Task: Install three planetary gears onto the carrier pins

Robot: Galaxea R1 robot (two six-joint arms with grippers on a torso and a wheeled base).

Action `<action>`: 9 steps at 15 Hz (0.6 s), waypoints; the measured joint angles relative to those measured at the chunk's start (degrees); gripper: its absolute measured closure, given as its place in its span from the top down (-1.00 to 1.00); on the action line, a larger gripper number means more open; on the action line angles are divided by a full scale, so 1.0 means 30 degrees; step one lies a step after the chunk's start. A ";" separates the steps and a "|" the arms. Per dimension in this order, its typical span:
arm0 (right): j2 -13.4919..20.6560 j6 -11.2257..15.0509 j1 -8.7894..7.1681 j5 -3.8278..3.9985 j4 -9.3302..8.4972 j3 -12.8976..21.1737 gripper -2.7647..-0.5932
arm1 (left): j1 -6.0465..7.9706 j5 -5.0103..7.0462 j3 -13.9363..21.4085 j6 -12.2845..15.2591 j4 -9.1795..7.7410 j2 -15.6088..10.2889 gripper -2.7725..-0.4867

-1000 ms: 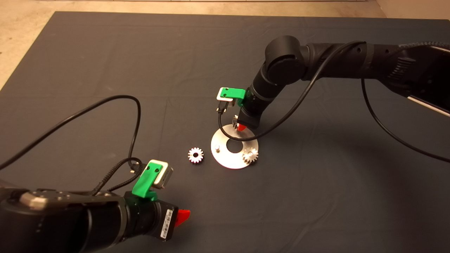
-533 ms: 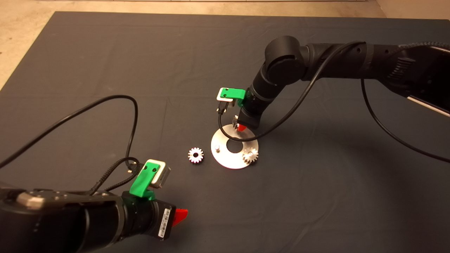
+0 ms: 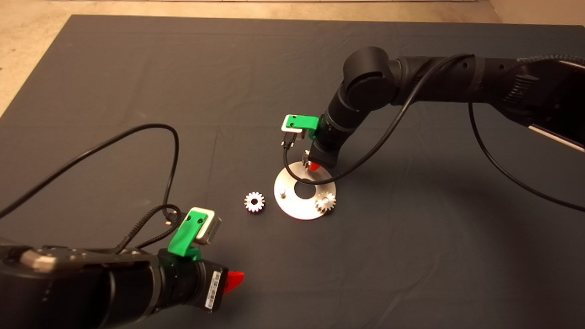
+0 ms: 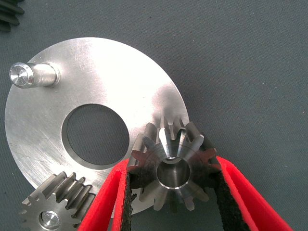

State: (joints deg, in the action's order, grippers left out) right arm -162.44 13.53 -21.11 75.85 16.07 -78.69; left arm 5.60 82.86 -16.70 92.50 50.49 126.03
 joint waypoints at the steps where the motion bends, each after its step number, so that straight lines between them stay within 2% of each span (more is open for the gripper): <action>1: 0.0004 0.0000 0.0000 0.0000 0.0000 0.0000 -0.61 | 0.0000 -0.0069 0.0000 0.0000 0.0004 -0.0037 0.10; 4: -0.0033 0.0000 0.0000 0.0045 -0.0036 0.0028 -0.61 | 0.0000 -0.0516 0.0000 0.0000 0.0006 -0.0311 0.10; 9: -0.0037 0.0008 0.0000 0.0240 -0.0102 0.0138 -0.61 | 0.0000 -0.0646 0.0008 0.0000 0.0002 -0.0423 0.10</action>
State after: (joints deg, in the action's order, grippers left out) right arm -162.55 13.56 -21.11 76.57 15.76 -78.28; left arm 5.60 80.92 -16.68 92.50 50.50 124.76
